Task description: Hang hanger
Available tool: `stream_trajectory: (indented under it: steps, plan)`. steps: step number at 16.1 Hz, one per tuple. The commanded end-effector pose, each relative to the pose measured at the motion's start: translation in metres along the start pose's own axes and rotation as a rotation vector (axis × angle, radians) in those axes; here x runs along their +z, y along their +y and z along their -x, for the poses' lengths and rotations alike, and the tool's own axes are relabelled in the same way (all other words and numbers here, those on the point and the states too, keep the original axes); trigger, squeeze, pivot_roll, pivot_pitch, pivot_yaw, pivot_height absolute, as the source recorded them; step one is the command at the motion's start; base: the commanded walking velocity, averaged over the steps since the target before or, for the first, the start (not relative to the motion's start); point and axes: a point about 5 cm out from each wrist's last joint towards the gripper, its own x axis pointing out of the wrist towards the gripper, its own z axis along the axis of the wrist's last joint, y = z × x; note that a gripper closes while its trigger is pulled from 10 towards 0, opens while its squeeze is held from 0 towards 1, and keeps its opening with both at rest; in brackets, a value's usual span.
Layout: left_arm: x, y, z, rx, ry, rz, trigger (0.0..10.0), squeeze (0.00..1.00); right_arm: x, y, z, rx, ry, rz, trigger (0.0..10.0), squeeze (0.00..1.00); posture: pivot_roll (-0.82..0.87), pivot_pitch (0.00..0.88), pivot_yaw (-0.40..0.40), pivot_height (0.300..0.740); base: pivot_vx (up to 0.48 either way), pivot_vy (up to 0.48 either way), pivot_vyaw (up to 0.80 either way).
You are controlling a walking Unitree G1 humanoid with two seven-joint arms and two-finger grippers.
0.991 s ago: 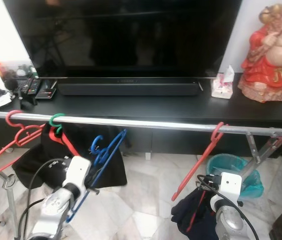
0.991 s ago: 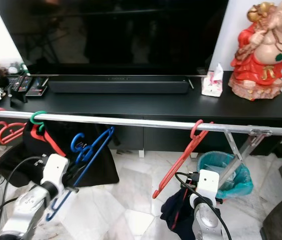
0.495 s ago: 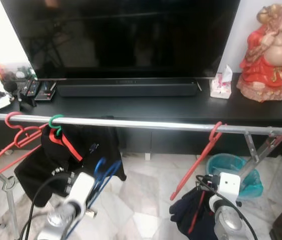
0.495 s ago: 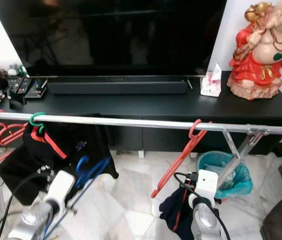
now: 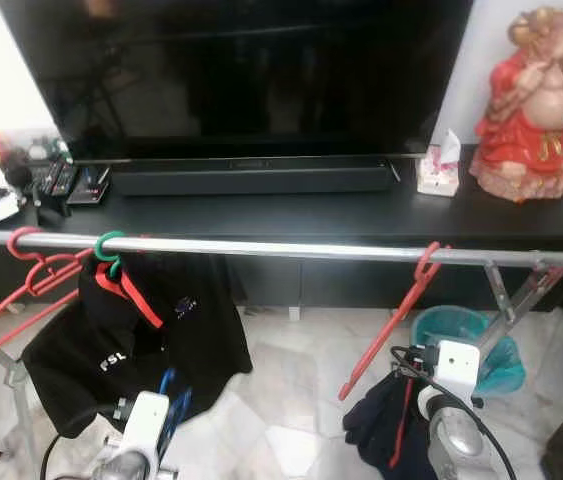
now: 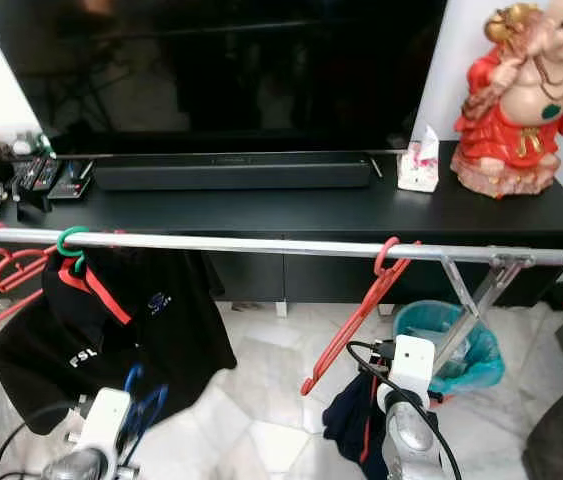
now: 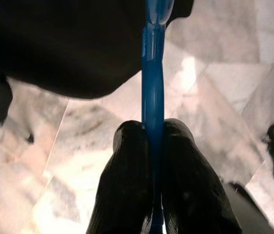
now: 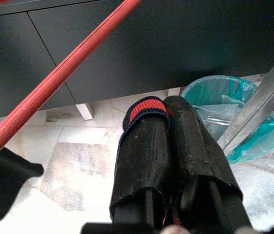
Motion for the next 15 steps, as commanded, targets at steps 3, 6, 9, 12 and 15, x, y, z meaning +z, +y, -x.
stream_trajectory:
  steps: [3,6,9,12,15]
  plan:
    - [-0.017,0.003,0.003,0.037,0.063,0.027,10.0,0.0,0.01,0.003,-0.004,0.0,-0.044,-0.008,10.0,0.0,-0.26,0.0,0.078,0.74,0.0,0.0,0.0]
    - [-0.026,0.011,0.006,0.095,0.085,0.108,10.0,0.0,0.011,0.001,-0.004,0.014,-0.048,0.015,10.0,0.0,-0.24,0.0,0.056,0.74,0.0,0.0,0.0]
    - [-0.032,0.015,0.008,0.11,0.098,0.142,10.0,0.0,0.014,0.004,-0.005,0.029,-0.06,0.021,10.0,0.0,-0.24,0.0,0.059,0.74,-0.089,0.0,0.0]
    - [-0.035,0.008,0.008,0.109,0.112,0.159,10.0,0.0,0.018,0.004,-0.008,0.026,-0.068,0.02,10.0,0.0,-0.26,0.0,0.066,0.74,-0.299,0.0,0.0]
    - [-0.041,0.0,0.009,0.095,0.137,0.169,10.0,0.0,0.019,0.002,-0.009,0.023,-0.07,0.028,10.0,0.0,-0.25,0.0,0.055,0.74,-0.31,0.0,0.0]
